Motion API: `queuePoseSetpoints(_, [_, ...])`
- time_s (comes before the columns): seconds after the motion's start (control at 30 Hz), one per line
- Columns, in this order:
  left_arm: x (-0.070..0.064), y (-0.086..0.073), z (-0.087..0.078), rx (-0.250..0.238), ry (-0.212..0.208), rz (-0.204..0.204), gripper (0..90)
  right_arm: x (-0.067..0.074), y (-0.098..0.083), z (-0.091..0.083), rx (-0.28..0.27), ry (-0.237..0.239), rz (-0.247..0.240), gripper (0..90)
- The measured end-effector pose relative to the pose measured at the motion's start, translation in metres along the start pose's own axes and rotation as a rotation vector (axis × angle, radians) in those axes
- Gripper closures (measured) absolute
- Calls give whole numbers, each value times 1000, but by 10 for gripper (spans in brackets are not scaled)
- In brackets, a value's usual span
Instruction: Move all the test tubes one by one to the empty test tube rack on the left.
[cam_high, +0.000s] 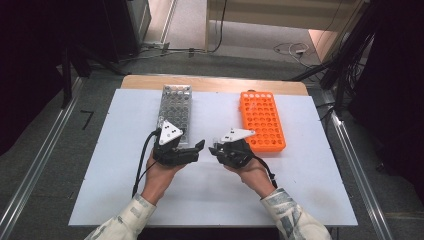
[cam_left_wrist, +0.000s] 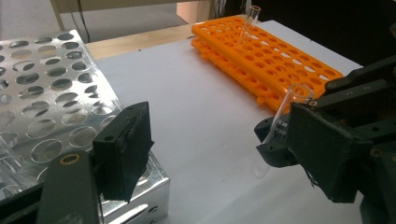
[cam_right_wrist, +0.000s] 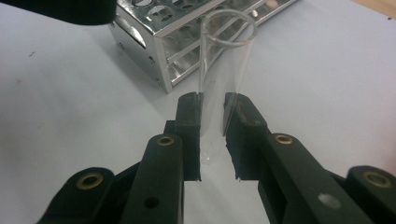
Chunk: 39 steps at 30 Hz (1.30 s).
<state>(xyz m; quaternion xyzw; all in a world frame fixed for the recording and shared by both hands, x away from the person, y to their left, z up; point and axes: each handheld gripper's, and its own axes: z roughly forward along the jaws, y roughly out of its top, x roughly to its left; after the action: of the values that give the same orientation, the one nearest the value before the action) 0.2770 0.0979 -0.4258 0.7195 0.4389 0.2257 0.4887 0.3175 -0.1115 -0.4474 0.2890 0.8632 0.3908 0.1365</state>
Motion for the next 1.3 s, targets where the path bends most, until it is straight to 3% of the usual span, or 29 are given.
queuePoseSetpoints(0.13, [-4, -1, 2, 0, -25, 14, 279, 5, 0, 4, 7, 12, 1, 735])
queuePoseSetpoints(0.33, [-10, -3, 6, 11, -97, 37, 414, 12, 2, 8, 9, 41, -14, 735])
queuePoseSetpoints(0.63, [-15, -5, 9, 17, -141, 63, 590, 18, 4, 9, 1, 62, -8, 735])
queuePoseSetpoints(1.1, [-21, -7, 12, 13, -127, 90, 730, 19, 6, 7, -6, 75, -7, 735])
queuePoseSetpoints(1.3, [-20, -7, 12, 7, -119, 92, 751, 19, 6, 6, -8, 75, -10, 730])
